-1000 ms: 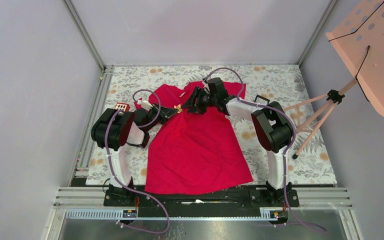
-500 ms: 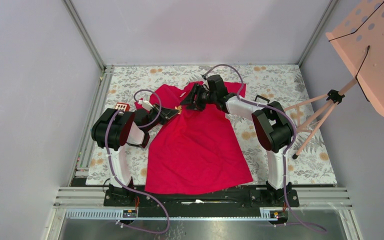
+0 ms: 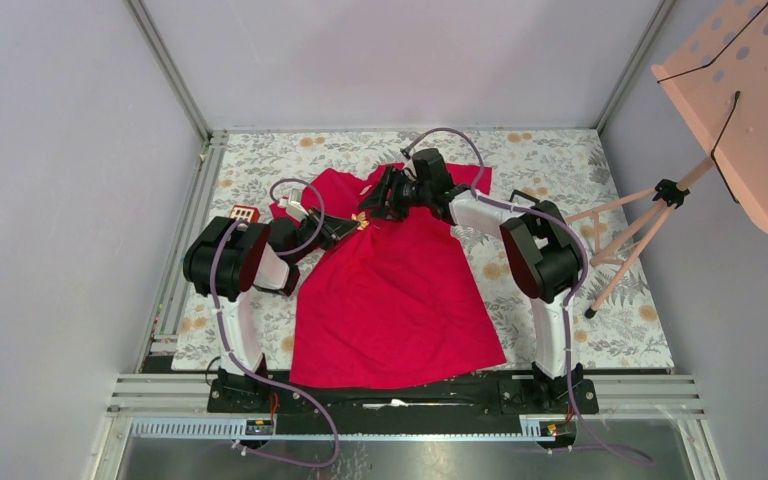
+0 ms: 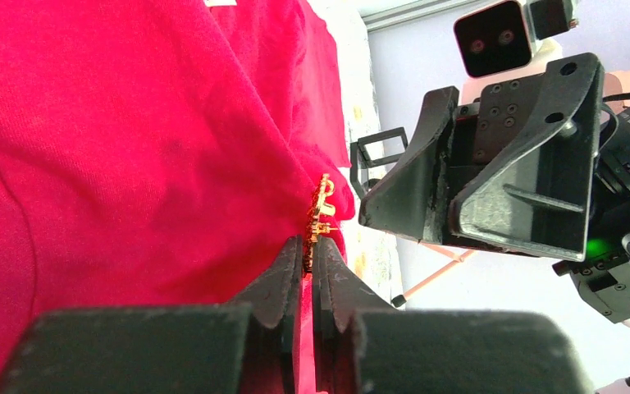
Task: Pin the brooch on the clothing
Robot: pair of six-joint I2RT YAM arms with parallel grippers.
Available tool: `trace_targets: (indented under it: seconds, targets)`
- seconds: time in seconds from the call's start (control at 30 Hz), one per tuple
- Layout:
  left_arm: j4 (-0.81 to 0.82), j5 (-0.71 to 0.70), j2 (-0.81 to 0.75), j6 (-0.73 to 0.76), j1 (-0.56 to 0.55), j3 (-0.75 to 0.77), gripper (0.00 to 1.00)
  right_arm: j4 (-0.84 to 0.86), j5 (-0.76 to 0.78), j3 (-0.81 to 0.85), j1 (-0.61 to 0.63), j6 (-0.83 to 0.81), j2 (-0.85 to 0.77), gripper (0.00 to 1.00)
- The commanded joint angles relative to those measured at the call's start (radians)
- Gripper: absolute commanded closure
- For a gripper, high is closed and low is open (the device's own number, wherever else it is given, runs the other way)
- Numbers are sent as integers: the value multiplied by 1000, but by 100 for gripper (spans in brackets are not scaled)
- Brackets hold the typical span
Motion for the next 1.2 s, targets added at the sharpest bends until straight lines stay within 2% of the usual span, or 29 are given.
trace_targets:
  seconds: [0.0, 0.17, 0.3, 0.4, 0.67, 0.9, 1.17]
  targets:
    - [95, 28, 12, 15, -3, 24, 100, 39, -18, 5, -3, -2, -2, 46]
    - [99, 27, 20, -1, -3, 21, 100, -40, 87, -18, -8, -80, -57, 42]
    - [88, 7, -10, 2, -3, -5, 100, -65, 163, -96, -45, -89, -97, 44]
    - [69, 9, -29, -7, -3, -12, 100, -183, 246, -106, -54, -182, -113, 44]
    - [58, 8, -65, -26, -3, -24, 100, -186, 276, -158, -29, -221, -94, 46]
    - [65, 12, -72, -29, -3, -38, 100, -79, 213, -164, -12, -181, -41, 47]
    - [55, 13, -86, -25, -3, -32, 100, -42, 179, -145, 6, -166, 4, 49]
